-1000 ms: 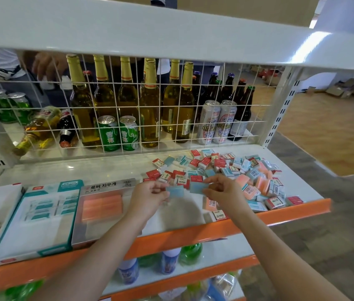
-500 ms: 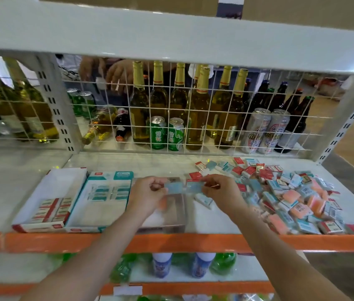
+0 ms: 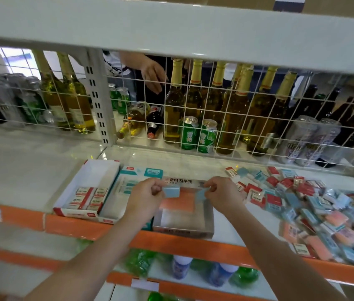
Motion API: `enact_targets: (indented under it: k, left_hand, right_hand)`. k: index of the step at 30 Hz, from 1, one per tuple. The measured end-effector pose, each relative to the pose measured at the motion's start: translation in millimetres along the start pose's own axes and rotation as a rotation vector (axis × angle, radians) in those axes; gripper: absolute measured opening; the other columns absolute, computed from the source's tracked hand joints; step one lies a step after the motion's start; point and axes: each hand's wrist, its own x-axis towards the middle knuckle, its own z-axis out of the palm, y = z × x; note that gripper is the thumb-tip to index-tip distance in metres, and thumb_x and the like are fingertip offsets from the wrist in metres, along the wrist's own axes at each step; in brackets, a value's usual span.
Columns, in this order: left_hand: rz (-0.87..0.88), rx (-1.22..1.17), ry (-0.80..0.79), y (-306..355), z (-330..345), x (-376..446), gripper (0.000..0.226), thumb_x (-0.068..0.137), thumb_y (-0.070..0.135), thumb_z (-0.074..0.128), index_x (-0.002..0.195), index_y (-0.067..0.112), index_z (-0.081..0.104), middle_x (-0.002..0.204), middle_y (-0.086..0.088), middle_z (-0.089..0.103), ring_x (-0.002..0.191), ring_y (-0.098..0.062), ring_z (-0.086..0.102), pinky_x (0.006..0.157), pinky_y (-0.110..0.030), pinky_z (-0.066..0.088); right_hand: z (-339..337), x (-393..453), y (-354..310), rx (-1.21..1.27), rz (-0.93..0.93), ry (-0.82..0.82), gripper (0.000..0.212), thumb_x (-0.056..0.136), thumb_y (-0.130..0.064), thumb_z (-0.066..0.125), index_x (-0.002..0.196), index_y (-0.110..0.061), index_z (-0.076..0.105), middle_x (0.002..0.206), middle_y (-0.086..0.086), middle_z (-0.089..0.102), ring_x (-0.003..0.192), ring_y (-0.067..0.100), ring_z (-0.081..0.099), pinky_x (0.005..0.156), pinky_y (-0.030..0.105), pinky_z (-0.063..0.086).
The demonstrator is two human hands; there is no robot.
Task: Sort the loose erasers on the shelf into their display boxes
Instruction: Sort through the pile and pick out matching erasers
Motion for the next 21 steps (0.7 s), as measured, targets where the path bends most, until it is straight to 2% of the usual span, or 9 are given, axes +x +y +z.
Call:
enact_targets:
  k: [2,4,8,11,17,21]
  left_hand:
    - [0.008,0.005,-0.002,-0.5,-0.5,0.2,0.021,0.083,-0.001,0.06,0.096,0.014,0.066,0.081,0.01,0.058,0.08,-0.003,0.054,0.064,-0.002,0.038]
    - [0.015,0.001,-0.008,-1.0,-1.1,0.0,0.021,0.083,-0.001,0.059,0.094,0.017,0.064,0.08,0.013,0.056,0.076,0.004,0.051,0.062,0.001,0.039]
    - [0.01,-0.009,-0.008,-2.4,-0.4,1.3,0.02,0.084,0.0,0.06,0.094,0.018,0.065,0.083,0.011,0.058,0.078,0.003,0.052,0.063,0.003,0.039]
    - [0.007,0.0,-0.011,-2.8,1.6,2.3,0.019,0.084,0.003,0.061,0.097,0.015,0.066,0.087,0.007,0.06,0.078,0.004,0.052,0.062,0.001,0.04]
    - [0.04,0.025,-0.008,-3.1,3.2,2.9,0.017,0.084,0.005,0.063,0.098,0.014,0.066,0.088,0.005,0.06,0.079,0.0,0.052,0.063,0.0,0.039]
    - [0.051,0.033,-0.007,-3.0,3.9,3.3,0.017,0.083,0.006,0.064,0.098,0.015,0.066,0.087,0.006,0.059,0.078,0.0,0.052,0.065,-0.002,0.04]
  right_hand:
    - [3.7,2.0,-2.9,-0.023,0.011,0.011,0.026,0.088,-0.006,0.051,0.108,-0.017,0.062,0.109,0.003,0.062,0.094,0.019,0.055,0.064,0.024,0.039]
    - [6.1,3.7,-4.8,-0.036,0.032,0.021,0.024,0.087,-0.006,0.05,0.105,-0.018,0.061,0.106,0.003,0.061,0.088,0.018,0.052,0.069,0.028,0.041]
    - [6.9,4.7,-6.0,-0.032,0.027,0.021,0.019,0.086,-0.006,0.052,0.101,-0.015,0.06,0.095,0.002,0.058,0.081,0.015,0.05,0.064,0.026,0.037]
    - [6.1,3.7,-6.8,-0.072,0.012,0.029,0.016,0.088,-0.007,0.053,0.099,-0.015,0.059,0.09,-0.002,0.052,0.081,0.014,0.05,0.066,0.025,0.038]
    - [3.4,3.6,-6.3,-0.081,-0.009,0.021,0.014,0.089,-0.011,0.054,0.101,-0.015,0.062,0.1,0.001,0.06,0.083,0.012,0.049,0.067,0.024,0.037]
    - [2.2,2.4,-3.8,-0.07,-0.02,0.028,0.015,0.09,-0.013,0.055,0.103,-0.013,0.062,0.098,0.001,0.06,0.082,0.012,0.049,0.054,0.018,0.034]
